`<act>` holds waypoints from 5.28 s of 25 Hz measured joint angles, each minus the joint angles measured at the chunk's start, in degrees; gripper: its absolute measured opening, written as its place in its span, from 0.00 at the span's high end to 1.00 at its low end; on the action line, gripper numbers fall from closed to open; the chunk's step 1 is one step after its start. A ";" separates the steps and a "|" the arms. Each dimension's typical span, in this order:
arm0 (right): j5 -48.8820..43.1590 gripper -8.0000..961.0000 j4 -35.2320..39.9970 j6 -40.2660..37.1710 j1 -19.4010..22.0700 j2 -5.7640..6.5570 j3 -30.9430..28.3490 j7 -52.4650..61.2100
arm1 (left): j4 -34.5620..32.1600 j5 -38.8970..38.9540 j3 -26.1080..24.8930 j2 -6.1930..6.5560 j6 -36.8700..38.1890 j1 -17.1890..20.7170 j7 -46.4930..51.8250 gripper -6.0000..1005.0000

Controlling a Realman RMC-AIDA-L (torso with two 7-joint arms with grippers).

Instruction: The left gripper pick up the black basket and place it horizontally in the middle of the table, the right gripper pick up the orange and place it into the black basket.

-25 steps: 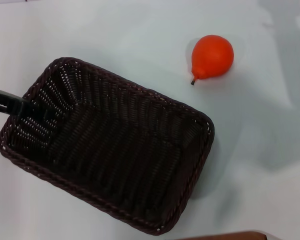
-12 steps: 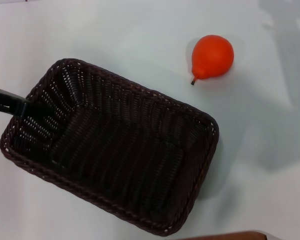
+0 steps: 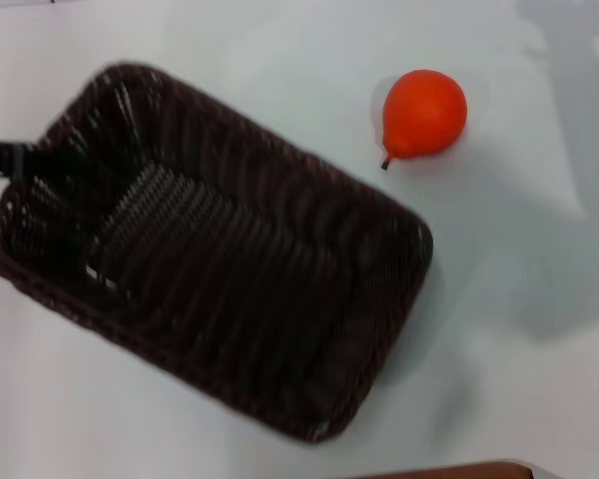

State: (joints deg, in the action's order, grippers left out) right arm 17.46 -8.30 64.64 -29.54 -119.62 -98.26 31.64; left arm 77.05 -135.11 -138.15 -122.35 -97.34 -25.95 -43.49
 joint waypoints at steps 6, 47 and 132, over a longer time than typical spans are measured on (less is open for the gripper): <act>0.06 0.14 -0.08 -0.06 -0.14 0.00 0.00 0.01 | 0.17 2.64 -4.32 -0.98 1.89 1.23 6.50 0.84; -3.13 0.11 -1.27 -2.79 -0.98 0.80 0.88 0.43 | -11.79 11.86 0.28 -1.39 13.03 9.41 13.30 0.46; -125.87 0.84 -39.56 10.74 -10.93 6.53 -35.29 74.22 | -31.53 40.05 -15.23 -1.22 9.54 8.45 -29.45 0.12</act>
State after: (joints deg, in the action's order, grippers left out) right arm -108.41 -47.86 75.38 -40.46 -113.09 -133.56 105.86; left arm 45.52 -95.06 -153.38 -123.57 -87.81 -17.50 -72.94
